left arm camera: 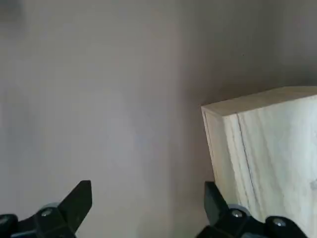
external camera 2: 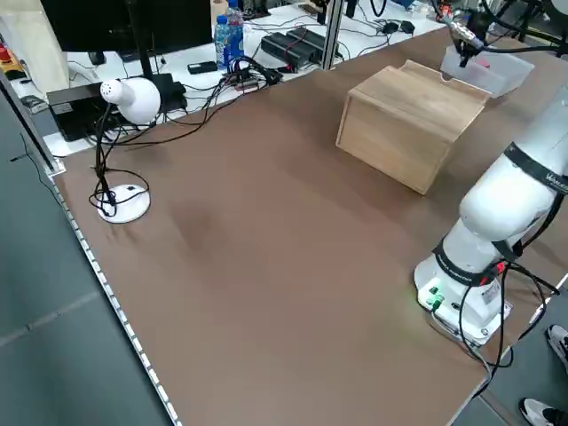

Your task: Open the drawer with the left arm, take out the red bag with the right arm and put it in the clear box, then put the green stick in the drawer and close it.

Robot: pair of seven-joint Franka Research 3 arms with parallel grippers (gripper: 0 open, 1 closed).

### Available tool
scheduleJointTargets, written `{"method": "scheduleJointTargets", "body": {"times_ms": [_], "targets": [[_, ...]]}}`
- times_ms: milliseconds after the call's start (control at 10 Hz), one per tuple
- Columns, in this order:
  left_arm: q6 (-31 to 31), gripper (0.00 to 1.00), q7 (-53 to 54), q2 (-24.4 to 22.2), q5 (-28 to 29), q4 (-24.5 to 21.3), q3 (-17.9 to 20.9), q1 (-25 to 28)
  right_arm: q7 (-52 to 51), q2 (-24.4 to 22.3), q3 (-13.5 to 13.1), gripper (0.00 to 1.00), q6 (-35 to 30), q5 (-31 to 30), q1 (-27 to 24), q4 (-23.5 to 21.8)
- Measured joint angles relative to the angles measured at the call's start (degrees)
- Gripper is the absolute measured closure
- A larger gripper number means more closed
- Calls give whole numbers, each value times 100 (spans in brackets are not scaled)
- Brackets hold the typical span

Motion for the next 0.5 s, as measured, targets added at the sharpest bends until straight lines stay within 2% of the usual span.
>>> {"method": "scheduleJointTargets", "body": {"times_ms": [100, 200, 500], "targets": [[-1, 0, 0, 5, 2, 0, -1, -2, 455, 253, -7, 99, 427, -11, 325, -9], [-16, 0, 0, 12, 3, 0, -2, -3, 650, 296, -84, 99, 477, -39, 419, -8], [-69, 0, 0, 27, 4, 0, -2, 0, 857, 285, -94, 99, 491, -14, 422, -16]]}}
